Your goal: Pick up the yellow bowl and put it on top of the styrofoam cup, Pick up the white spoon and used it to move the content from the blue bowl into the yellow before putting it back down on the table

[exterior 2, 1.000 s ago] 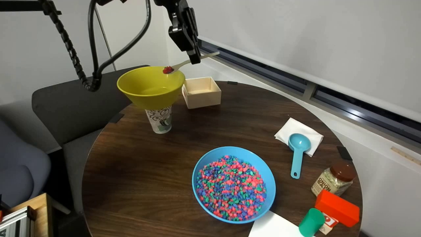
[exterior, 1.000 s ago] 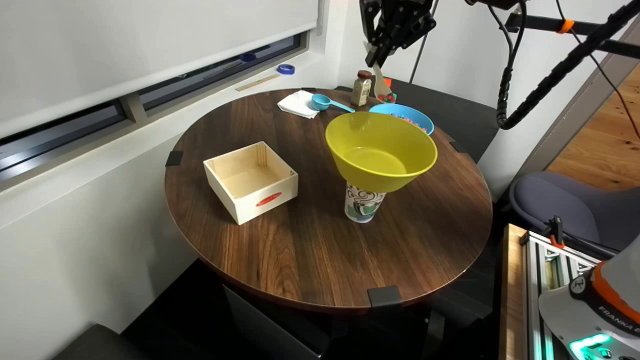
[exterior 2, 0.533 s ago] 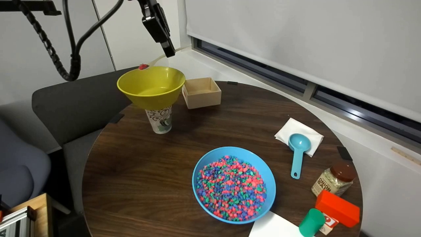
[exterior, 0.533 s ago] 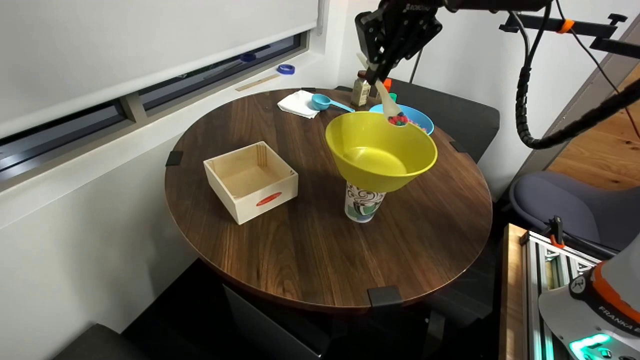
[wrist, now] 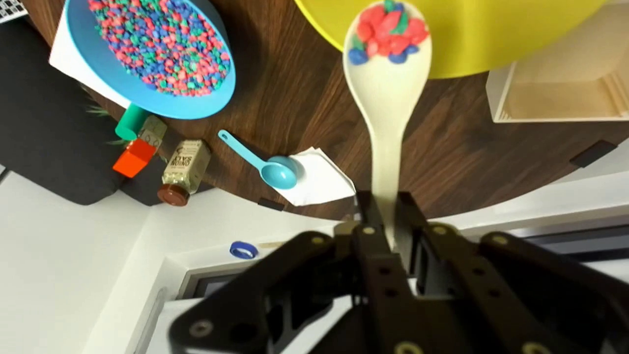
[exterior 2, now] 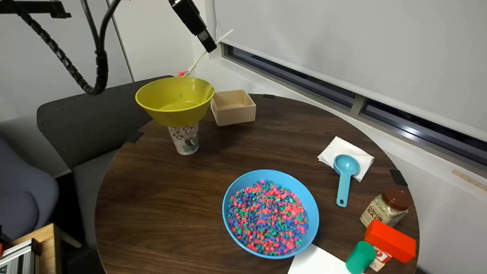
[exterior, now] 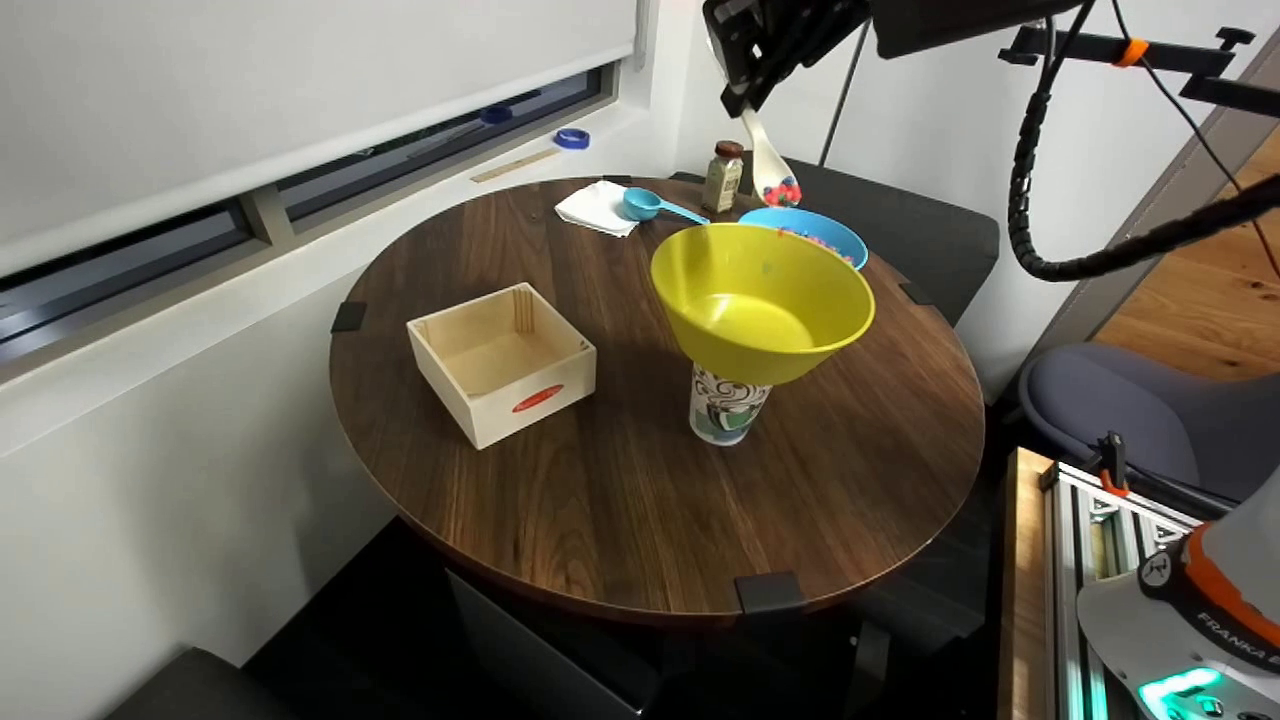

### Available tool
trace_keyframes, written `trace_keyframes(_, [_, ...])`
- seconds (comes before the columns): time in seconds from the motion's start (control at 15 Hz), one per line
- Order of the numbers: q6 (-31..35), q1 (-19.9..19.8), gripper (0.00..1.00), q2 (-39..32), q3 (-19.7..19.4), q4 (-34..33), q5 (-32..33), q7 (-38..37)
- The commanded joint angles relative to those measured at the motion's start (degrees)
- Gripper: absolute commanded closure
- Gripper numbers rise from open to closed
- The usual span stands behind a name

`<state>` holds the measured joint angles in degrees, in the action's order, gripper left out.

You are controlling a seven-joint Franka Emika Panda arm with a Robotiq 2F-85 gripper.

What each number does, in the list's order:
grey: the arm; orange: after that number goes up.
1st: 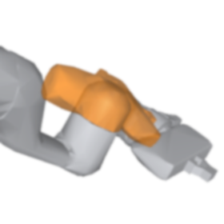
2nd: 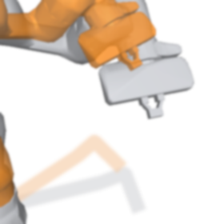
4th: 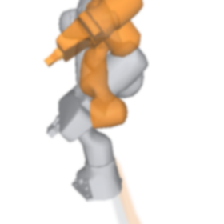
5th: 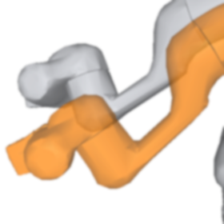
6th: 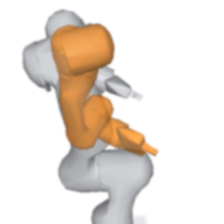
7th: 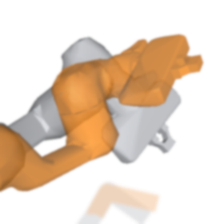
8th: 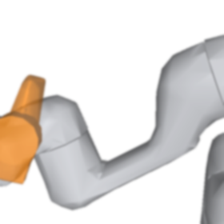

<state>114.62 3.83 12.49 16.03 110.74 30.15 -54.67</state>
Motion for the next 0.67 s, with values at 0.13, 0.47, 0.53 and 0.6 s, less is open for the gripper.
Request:
trace_keyframes(0.13, [4.4,0.9,0.97,-0.1,1.9,1.8,9.6,-7.7])
trace_keyframes(0.47, [2.7,2.7,0.97,-0.8,3.6,2.0,19.0,-11.5])
trace_keyframes(0.53, [2.7,3.2,0.97,-0.8,3.9,2.1,21.0,-11.9])
trace_keyframes(0.6, [2.5,3.6,0.97,-0.9,4.1,2.3,23.0,-12.3])
